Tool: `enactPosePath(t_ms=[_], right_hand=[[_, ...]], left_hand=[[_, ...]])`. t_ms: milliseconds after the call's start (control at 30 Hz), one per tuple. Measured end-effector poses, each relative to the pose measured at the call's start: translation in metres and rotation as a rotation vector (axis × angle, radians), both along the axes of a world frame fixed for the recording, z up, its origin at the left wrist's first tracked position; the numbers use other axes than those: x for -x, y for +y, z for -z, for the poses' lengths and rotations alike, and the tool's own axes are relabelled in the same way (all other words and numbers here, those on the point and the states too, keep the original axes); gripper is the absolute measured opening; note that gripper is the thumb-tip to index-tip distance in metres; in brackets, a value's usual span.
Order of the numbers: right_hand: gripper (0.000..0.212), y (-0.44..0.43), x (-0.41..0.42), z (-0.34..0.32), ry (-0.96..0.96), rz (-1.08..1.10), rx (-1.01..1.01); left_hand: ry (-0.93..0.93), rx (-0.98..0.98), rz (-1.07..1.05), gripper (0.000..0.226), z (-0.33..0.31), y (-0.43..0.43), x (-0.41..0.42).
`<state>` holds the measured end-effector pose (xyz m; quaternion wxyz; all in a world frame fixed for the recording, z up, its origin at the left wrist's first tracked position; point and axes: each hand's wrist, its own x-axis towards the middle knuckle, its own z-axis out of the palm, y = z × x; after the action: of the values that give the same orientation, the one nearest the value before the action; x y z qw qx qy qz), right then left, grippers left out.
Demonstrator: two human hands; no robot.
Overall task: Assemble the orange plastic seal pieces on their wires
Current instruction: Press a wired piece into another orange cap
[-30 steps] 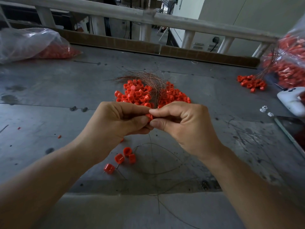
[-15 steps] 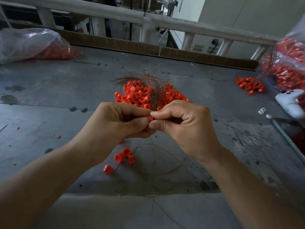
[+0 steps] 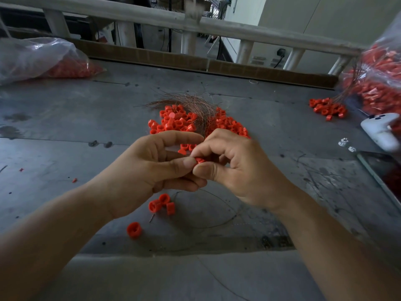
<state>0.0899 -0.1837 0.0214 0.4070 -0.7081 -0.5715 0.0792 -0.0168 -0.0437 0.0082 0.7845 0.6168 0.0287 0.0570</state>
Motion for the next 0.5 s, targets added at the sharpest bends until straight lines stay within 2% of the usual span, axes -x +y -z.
enactPosePath(t_ms=[67,200,500], right_hand=[[0.015,0.000,0.001,0.000,-0.026,0.015,-0.024],[0.004,0.000,0.004,0.001,-0.067,0.013,-0.023],[0.003,0.002,0.012,0.003,-0.021,0.021,-0.082]], left_hand=[[-0.051,-0.022,-0.004,0.047,-0.001,-0.003,0.001],[-0.114,-0.230,-0.088,0.055,-0.001,-0.009,0.002],[-0.170,-0.272,-0.123,0.057,-0.006,-0.016,0.007]])
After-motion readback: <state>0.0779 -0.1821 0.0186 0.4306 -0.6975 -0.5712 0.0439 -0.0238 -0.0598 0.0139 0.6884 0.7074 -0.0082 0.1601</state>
